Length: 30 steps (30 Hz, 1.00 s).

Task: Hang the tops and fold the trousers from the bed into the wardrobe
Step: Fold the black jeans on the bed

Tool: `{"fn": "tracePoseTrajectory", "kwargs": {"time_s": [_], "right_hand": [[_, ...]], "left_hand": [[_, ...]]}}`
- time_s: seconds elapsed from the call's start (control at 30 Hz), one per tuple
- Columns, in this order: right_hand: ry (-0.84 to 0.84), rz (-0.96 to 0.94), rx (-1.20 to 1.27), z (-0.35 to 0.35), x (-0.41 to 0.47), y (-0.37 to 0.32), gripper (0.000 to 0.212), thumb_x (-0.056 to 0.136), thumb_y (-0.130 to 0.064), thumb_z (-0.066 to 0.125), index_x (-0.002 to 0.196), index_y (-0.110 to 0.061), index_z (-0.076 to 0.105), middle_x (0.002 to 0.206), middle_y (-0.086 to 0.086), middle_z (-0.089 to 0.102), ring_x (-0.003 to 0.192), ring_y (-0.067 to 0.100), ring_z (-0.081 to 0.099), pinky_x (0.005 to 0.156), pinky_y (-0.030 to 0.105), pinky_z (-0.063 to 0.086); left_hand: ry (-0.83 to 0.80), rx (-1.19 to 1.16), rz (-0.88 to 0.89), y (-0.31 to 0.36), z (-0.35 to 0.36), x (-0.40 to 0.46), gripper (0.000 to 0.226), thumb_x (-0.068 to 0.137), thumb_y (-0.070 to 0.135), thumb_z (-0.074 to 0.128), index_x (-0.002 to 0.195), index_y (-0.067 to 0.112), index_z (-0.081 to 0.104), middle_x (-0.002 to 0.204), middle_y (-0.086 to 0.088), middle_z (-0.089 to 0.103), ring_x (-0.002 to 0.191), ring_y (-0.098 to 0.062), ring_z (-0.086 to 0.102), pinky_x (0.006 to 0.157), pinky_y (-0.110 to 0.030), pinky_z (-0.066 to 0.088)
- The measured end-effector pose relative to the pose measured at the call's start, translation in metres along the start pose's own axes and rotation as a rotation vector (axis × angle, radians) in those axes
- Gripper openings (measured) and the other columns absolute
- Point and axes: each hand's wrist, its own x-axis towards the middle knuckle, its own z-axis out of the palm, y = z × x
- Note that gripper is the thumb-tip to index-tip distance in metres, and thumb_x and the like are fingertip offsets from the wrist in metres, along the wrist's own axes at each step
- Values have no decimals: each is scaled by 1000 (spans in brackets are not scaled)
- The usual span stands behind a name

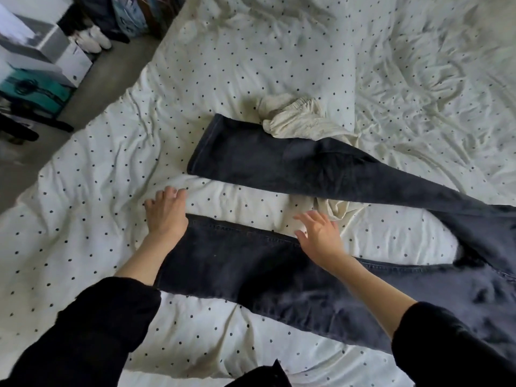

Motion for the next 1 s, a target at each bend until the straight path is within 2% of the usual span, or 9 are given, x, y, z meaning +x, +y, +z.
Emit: {"fn": "tracePoseTrajectory", "kwargs": {"time_s": [0.07,0.13,0.23,0.33,0.43,0.57,0.7,0.87,1.0], "right_hand": [[231,-50,-111,-4,12,6,42,64,-5,79,104,-9,66,101,10,65,94,34,62,76,48,51],[318,-41,-228,-8,29,15,49,60,-8,82,107,-10,66,104,10,65,97,32,63,76,49,49],[164,-5,-353,-13,52,26,62,74,-23,75,131,-14,52,133,13,52,128,33,45,101,58,33],[-8,41,-399,-13,71,29,56,94,-30,50,145,-20,30,152,8,25,143,27,14,113,51,9],[47,28,-413,-14,82,31,37,93,-14,47,129,-18,51,135,6,46,131,27,34,107,43,22],[242,75,-169,-41,78,30,21,91,-11,51,104,-7,68,96,9,67,95,32,59,84,38,37],[229,129,2,-95,59,25,24,96,-27,50,110,-15,65,100,6,68,95,28,60,74,33,42],[208,60,126,-161,29,28,17,91,-24,58,99,-12,68,88,9,69,84,29,62,69,34,44],[53,-28,144,-203,17,26,19,90,-27,61,71,-22,61,67,-2,59,69,19,54,63,30,39]], "left_hand": [[126,-44,139,12,6,7,58,79,0,64,132,15,47,133,-15,43,118,-35,42,93,-50,38],[129,-64,233,28,15,22,69,72,2,73,135,15,47,141,-20,37,127,-40,39,96,-56,36],[94,-57,295,52,20,47,76,62,4,82,132,14,53,141,-25,38,127,-47,39,98,-61,34],[87,-38,281,65,15,65,58,60,-3,81,114,10,64,125,-22,55,118,-41,51,98,-61,36],[237,-70,284,64,2,75,31,65,-7,76,90,8,69,90,-12,67,90,-34,64,93,-57,43],[412,-244,244,63,-27,71,14,81,1,66,92,8,66,81,-7,65,77,-31,62,85,-44,38],[592,-357,284,67,-87,56,6,88,6,58,89,8,63,79,-7,64,73,-30,59,71,-36,30],[584,-405,413,60,-170,29,24,89,23,47,88,9,67,82,-6,68,77,-31,62,75,-35,41],[232,-436,345,57,-236,8,21,92,38,54,96,23,68,95,-2,68,94,-28,59,81,-35,47]]}}
